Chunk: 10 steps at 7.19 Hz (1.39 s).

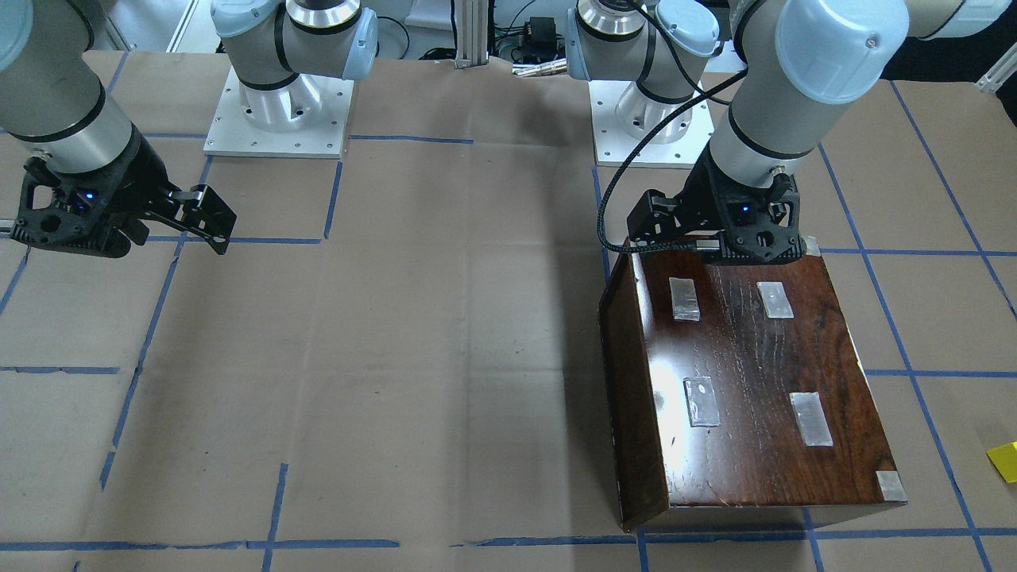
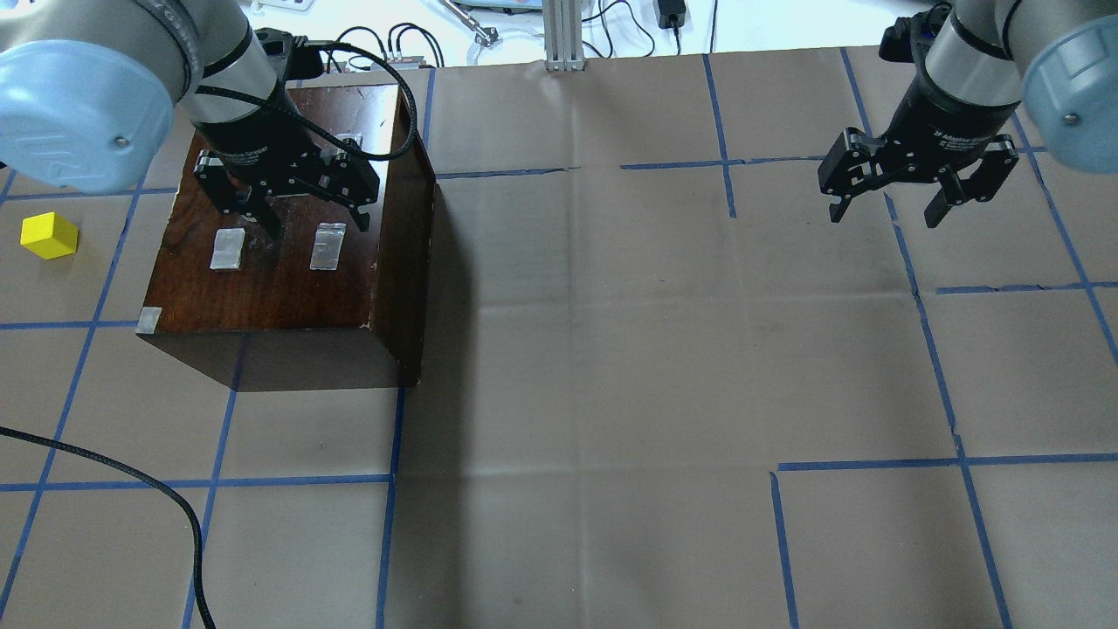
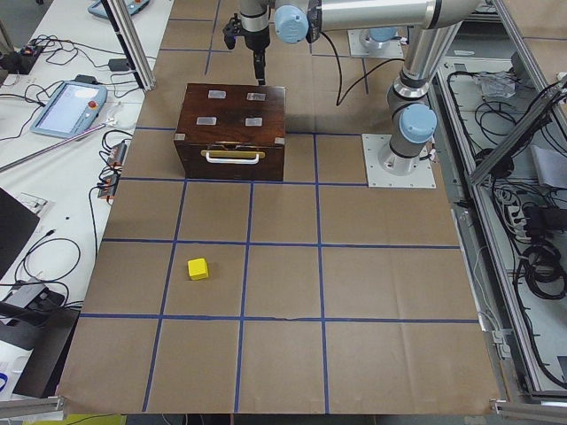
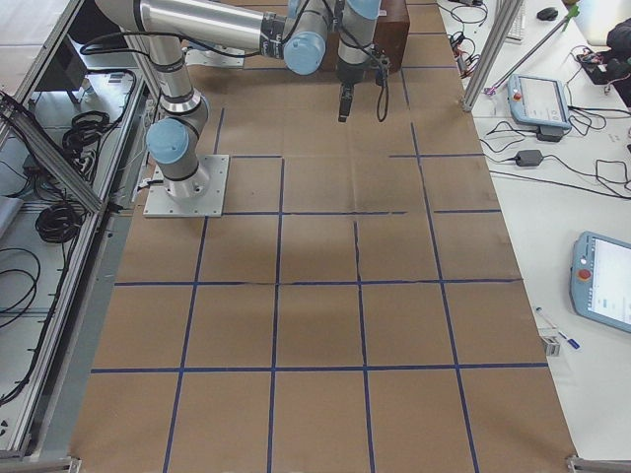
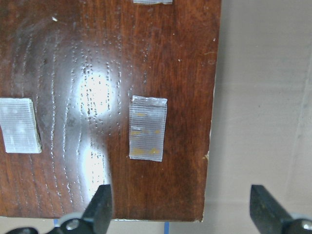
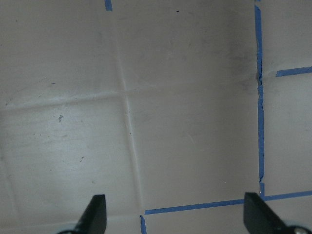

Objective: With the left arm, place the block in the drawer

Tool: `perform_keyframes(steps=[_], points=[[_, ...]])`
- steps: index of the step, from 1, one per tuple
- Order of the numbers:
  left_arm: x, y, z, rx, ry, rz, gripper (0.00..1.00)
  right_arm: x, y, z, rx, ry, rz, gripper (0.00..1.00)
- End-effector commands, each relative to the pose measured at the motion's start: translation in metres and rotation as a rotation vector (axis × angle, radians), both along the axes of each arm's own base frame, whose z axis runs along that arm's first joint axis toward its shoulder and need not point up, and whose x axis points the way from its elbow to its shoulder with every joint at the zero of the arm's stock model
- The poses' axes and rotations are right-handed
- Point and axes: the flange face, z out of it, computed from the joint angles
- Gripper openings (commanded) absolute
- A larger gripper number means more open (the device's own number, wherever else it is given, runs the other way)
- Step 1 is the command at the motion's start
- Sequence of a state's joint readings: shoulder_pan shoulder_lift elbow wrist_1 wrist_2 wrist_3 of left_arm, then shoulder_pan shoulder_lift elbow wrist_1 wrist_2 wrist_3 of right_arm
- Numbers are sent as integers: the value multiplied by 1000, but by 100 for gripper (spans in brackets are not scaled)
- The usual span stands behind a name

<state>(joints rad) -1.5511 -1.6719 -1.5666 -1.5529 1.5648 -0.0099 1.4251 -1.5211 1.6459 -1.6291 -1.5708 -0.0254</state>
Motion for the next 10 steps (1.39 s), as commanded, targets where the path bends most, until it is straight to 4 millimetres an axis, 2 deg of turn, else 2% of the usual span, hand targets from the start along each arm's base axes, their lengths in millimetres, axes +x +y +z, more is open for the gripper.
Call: perform_keyframes(steps=[1,2,3,4,5,6,7,8,10], points=[[5,-3,6,-4,1,15,99,0,0,1,-2,0,1,100],[7,-3,7,-5,-4,19,99,0,0,0,-1,0,-1,100],[21,-7,8,-8,1,47,99,0,0,0,-1,0,-1,100],[59,-14,8,-9,12,112,99,0,0,0,1,0,1,100],[101,-18,6,-9,18,87,99,0,0,0,-1,0,1,100],[129,-19,5,-12,25,11,99,0,0,1,-2,0,1,100],[165,-21,3,-15,24,33,99,0,0,0,-1,0,1,100],[212,-21,-9,4,39,96,99,0,0,0,1,0,1,100],[289,-30,-34,32,59,159,99,0,0,0,1,0,1,100]])
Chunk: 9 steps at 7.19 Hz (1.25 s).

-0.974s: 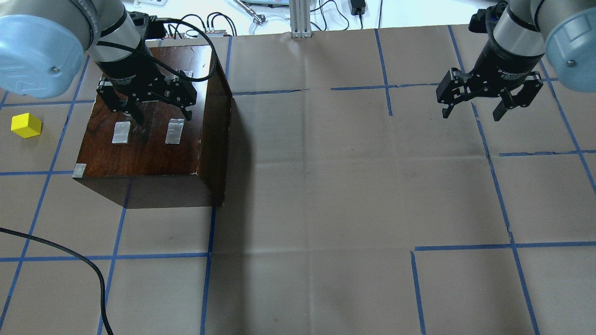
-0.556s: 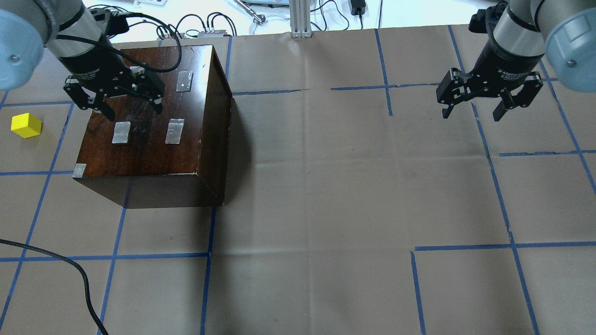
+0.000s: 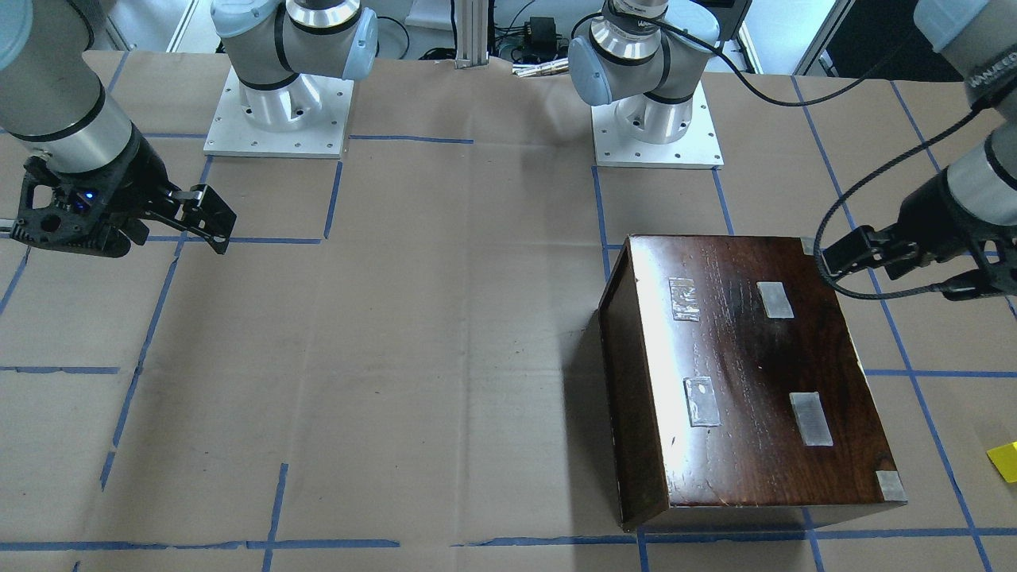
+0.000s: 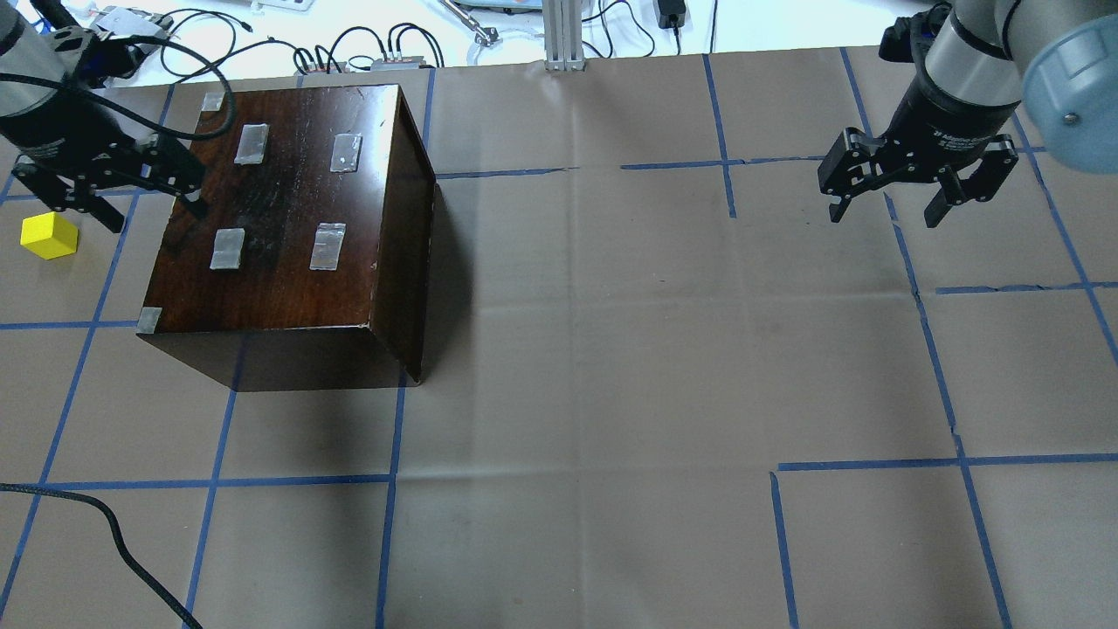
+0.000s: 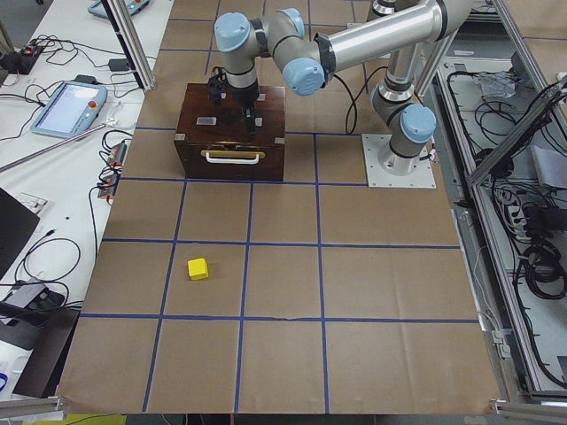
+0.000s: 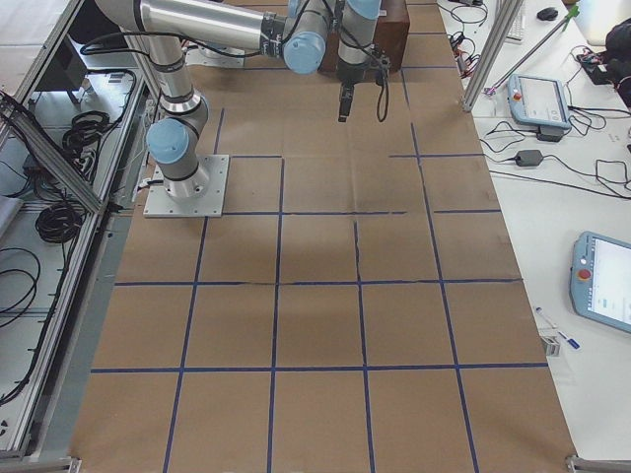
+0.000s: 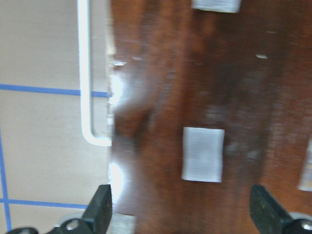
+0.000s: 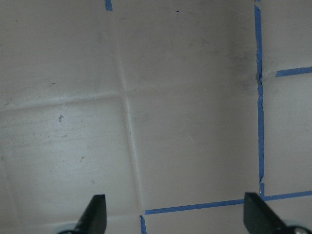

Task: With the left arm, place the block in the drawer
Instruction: 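Move the left gripper past the cabinet edge toward the drawer handle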

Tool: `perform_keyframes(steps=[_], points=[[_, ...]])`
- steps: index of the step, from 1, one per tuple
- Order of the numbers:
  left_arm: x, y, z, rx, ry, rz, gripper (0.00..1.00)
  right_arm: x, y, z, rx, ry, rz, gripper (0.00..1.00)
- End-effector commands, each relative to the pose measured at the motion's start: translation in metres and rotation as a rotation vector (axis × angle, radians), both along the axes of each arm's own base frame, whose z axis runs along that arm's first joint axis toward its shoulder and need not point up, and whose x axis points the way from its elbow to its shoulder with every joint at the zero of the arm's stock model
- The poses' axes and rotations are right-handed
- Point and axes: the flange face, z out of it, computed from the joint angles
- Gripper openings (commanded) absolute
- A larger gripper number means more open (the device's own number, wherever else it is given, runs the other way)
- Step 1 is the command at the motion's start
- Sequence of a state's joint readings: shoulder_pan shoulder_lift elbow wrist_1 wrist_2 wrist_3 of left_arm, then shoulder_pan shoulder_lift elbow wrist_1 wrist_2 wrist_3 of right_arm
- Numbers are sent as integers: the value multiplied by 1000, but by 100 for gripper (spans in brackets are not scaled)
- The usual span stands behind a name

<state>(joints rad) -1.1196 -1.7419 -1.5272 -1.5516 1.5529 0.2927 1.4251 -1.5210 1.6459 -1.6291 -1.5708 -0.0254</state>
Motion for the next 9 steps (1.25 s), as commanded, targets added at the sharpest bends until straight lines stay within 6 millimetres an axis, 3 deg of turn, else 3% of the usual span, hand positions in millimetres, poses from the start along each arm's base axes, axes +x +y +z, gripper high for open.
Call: perform_keyframes(steps=[1,2,4,7,9], points=[[78,-11,-21,13,24,-1,99,0,0,0,-1,0,1,100],[96,-23,-34,24,35,-13,99,0,0,1,-2,0,1,100],[111,-44,-80,77,73,-9,99,0,0,0,1,0,1,100],[98,-62,-94,-60,257,-107,99,0,0,0,-1,0,1,100],[99,-63,-100,-52,263,-106,99,0,0,0,-1,0,-1,100]])
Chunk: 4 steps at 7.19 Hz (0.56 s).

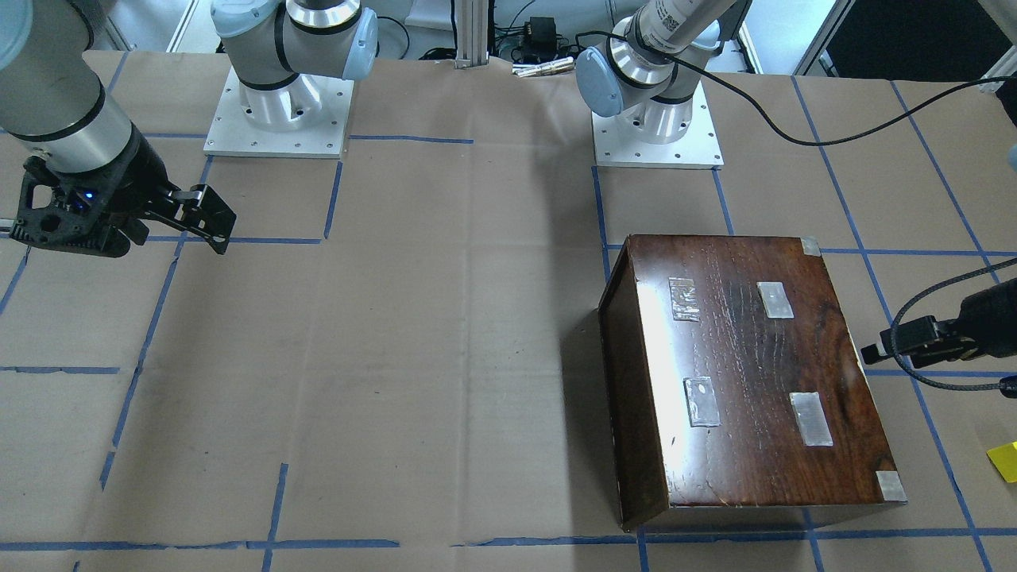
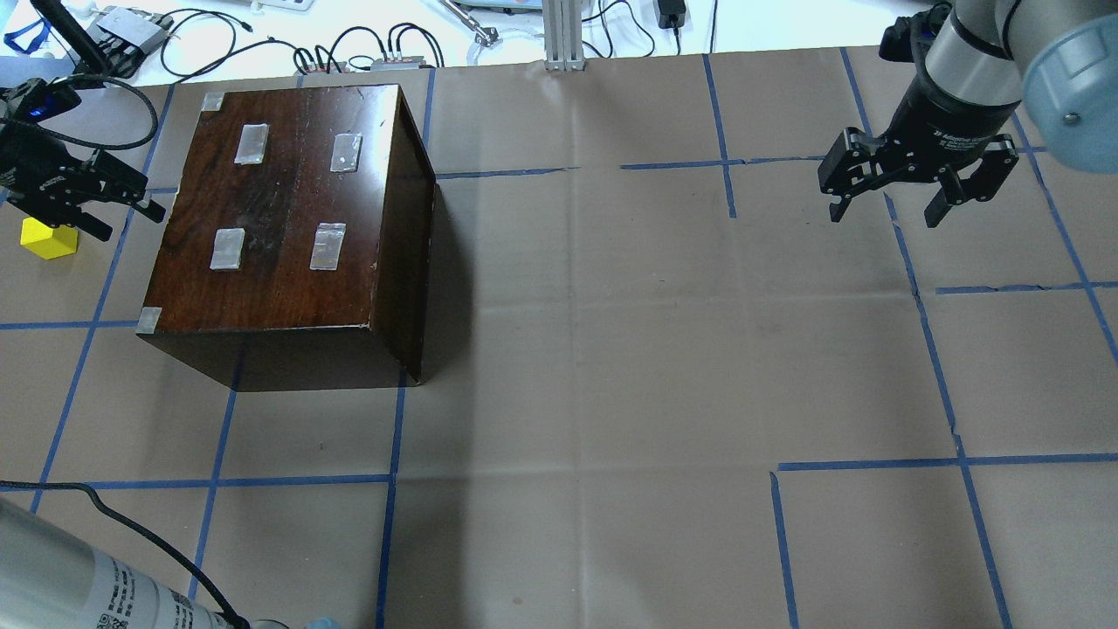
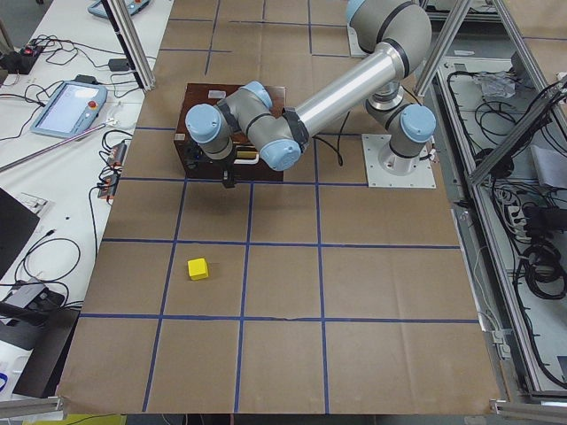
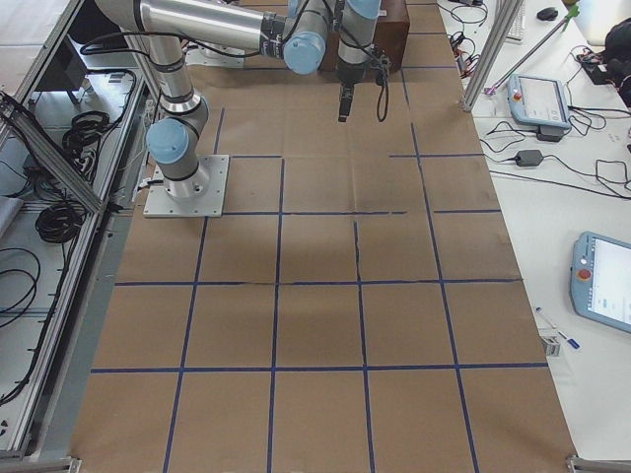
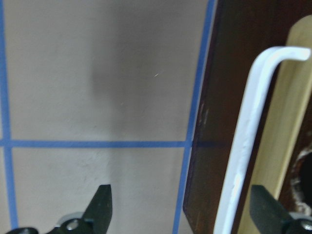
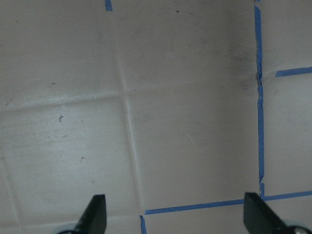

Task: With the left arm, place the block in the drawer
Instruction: 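Lower the left gripper and hook the white drawer handle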

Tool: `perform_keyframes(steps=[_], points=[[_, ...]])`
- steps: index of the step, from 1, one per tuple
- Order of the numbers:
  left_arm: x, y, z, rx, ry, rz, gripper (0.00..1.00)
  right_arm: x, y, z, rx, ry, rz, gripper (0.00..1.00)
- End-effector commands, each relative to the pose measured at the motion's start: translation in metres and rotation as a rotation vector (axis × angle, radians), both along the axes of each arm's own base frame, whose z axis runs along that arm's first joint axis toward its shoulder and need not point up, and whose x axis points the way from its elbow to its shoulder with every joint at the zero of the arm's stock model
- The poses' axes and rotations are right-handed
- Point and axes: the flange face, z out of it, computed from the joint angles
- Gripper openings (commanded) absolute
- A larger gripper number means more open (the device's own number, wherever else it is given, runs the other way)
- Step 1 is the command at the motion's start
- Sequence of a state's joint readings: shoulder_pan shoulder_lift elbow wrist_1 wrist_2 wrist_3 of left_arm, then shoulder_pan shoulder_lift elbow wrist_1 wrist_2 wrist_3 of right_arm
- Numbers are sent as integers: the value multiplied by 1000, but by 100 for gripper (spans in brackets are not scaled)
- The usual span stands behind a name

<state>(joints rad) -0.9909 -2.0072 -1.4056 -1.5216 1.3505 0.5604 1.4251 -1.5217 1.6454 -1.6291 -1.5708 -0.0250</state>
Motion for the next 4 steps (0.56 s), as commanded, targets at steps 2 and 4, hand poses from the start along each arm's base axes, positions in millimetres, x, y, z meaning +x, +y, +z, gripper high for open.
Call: perform_keyframes(steps=[2,4], points=[[1,-4,-15,7,21,-2,98,0,0,1,-1,0,1,100],[1,-11,-14,-47,30,5,98,0,0,0,-1,0,1,100]])
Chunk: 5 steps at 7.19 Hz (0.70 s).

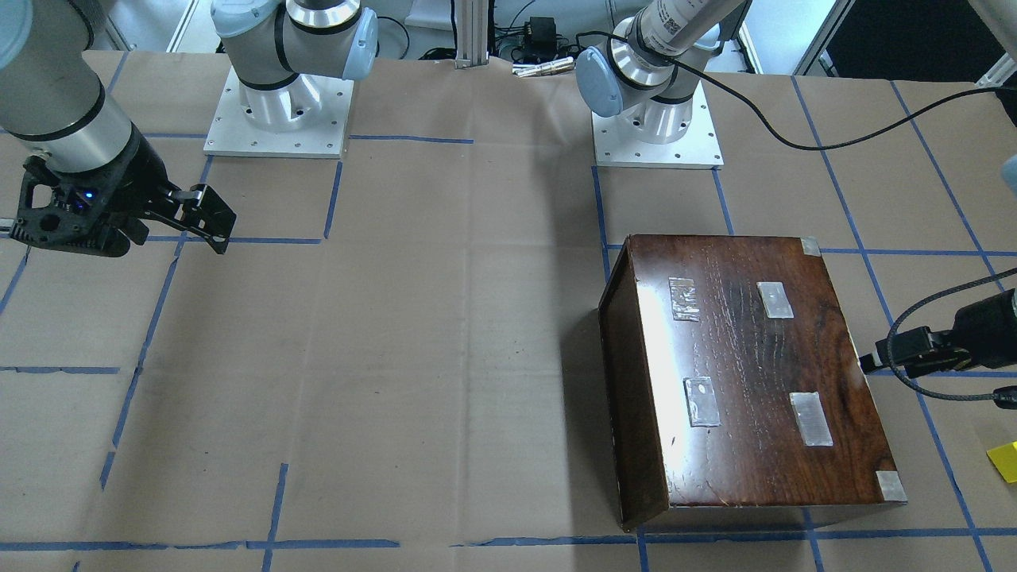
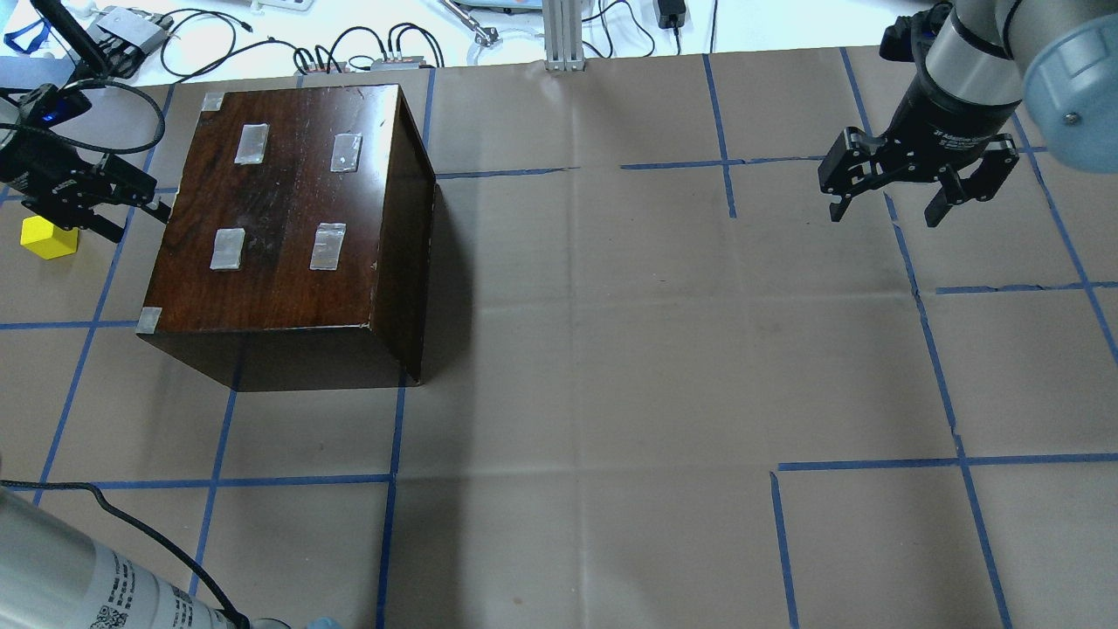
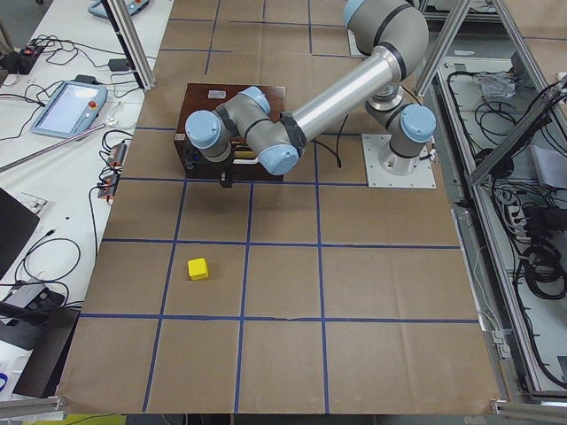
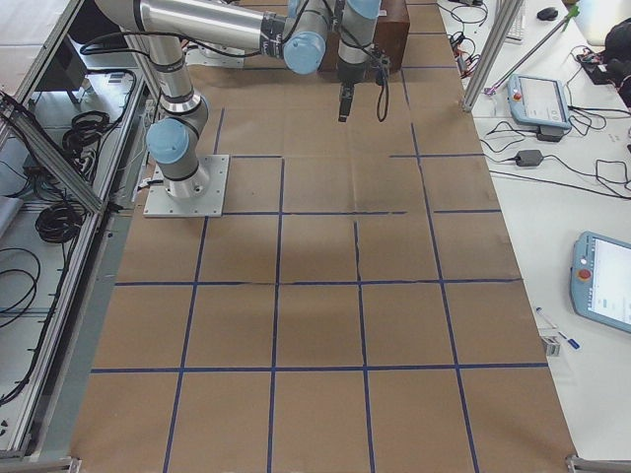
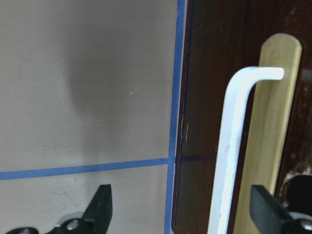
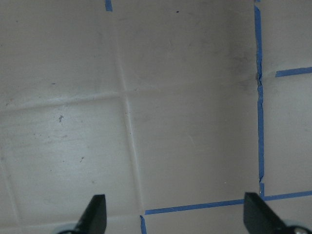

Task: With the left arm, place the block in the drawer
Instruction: 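Lower the left gripper and hook the white drawer handle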

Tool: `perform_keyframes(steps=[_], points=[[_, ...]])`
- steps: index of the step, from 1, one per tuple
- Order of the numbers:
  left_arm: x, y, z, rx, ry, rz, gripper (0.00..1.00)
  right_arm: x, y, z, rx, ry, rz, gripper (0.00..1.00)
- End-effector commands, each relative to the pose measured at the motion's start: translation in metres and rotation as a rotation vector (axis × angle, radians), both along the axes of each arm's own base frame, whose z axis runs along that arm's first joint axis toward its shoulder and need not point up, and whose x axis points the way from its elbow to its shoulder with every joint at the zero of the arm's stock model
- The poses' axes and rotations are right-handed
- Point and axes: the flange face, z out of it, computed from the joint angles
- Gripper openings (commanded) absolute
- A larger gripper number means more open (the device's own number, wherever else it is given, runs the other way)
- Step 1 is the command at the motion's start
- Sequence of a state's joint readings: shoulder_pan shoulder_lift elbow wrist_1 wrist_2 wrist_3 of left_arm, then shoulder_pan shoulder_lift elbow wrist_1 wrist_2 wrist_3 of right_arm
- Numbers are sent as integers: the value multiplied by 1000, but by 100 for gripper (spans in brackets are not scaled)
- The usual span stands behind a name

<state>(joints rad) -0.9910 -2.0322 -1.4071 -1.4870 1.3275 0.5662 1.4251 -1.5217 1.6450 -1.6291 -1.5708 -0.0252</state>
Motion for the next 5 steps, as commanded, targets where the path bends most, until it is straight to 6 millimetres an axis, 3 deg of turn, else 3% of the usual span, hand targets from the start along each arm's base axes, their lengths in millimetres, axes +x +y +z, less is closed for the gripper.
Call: perform_keyframes(steps=[1,5], points=[[-1,-4,-2,-28,22,7,98,0,0,-1,2,0,-1,100],[1,-8,-16,-13,32,8,98,0,0,0,1,0,-1,100]])
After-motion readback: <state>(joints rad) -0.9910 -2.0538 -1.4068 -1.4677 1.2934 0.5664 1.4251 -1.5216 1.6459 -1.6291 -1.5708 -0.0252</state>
